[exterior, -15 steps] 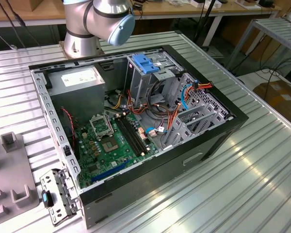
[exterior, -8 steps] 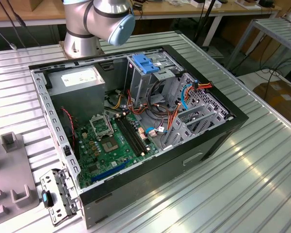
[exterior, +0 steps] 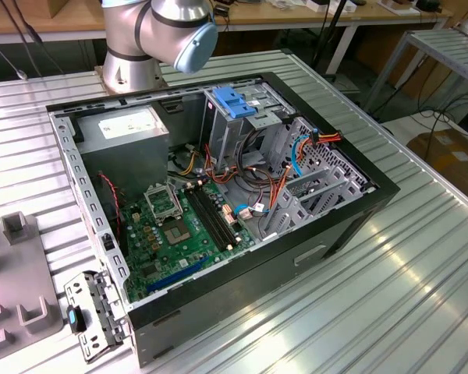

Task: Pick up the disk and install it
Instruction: 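Pick up the disk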

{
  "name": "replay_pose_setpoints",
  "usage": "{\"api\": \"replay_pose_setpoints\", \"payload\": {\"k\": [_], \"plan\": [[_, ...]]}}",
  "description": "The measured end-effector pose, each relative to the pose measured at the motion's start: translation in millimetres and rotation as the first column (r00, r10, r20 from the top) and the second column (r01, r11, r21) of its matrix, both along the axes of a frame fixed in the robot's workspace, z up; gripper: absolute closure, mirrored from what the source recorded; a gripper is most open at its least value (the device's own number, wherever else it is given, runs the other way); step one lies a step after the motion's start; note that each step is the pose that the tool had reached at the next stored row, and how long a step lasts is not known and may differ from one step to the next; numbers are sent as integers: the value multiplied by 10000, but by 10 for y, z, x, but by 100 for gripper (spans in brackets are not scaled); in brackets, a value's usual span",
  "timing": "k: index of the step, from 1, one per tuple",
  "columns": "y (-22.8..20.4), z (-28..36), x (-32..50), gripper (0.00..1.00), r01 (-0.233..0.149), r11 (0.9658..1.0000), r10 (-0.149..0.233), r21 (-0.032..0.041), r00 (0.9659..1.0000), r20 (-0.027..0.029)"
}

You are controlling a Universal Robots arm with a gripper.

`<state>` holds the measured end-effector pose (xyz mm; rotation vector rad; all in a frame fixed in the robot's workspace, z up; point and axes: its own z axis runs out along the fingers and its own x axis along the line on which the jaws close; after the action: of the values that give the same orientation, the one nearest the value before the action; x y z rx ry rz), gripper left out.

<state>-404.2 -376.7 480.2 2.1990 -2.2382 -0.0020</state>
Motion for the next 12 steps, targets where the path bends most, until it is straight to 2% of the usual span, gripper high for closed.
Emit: {"api": "replay_pose_setpoints", "payload": {"k": [12], "plan": [[0,-5,152,63,0,10000,0,0,10000,0]]}}
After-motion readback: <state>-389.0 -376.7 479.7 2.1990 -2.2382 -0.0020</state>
